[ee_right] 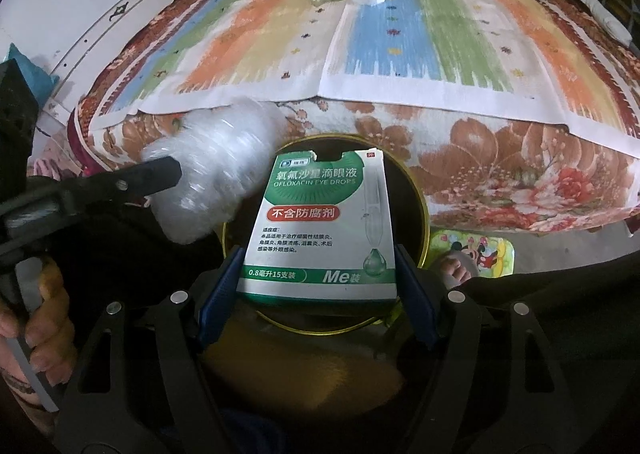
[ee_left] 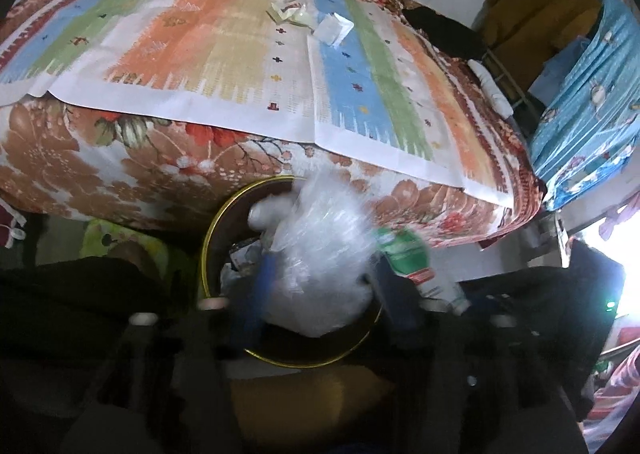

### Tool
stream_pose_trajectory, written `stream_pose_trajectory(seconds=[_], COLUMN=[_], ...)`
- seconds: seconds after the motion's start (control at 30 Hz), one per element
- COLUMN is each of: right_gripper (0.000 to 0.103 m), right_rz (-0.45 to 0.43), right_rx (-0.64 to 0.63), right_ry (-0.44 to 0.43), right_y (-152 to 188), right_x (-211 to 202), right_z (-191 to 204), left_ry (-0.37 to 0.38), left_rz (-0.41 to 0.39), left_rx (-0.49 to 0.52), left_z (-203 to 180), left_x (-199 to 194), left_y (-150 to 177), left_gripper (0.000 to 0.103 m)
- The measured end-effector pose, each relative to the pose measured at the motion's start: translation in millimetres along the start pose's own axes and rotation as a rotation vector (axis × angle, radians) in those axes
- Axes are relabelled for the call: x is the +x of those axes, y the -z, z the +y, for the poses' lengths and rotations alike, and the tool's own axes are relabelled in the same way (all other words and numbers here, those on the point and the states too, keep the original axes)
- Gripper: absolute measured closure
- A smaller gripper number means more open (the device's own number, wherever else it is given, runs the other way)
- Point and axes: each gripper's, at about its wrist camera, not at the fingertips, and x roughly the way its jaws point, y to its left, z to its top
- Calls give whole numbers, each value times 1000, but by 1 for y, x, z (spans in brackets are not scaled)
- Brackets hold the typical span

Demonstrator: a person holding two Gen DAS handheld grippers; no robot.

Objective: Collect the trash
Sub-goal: 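Open both tools to drop the plastic bag and eye-drop box into the bin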

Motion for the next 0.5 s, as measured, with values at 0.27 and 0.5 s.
stream_pose_trajectory(seconds=[0.27, 0.5], right_gripper=[27, 26], right_rz=[20, -3], right_rx=[17, 25], right_ry=[-45, -63], right_y=[0, -3], right_x=[8, 3], right_z=[0, -1], left_ry=[-6, -28], left_rz=[0, -8], left_rx=[-4, 16], left_z=[0, -3], left_x=[1, -2], left_y=[0, -1], left_gripper=[40, 39])
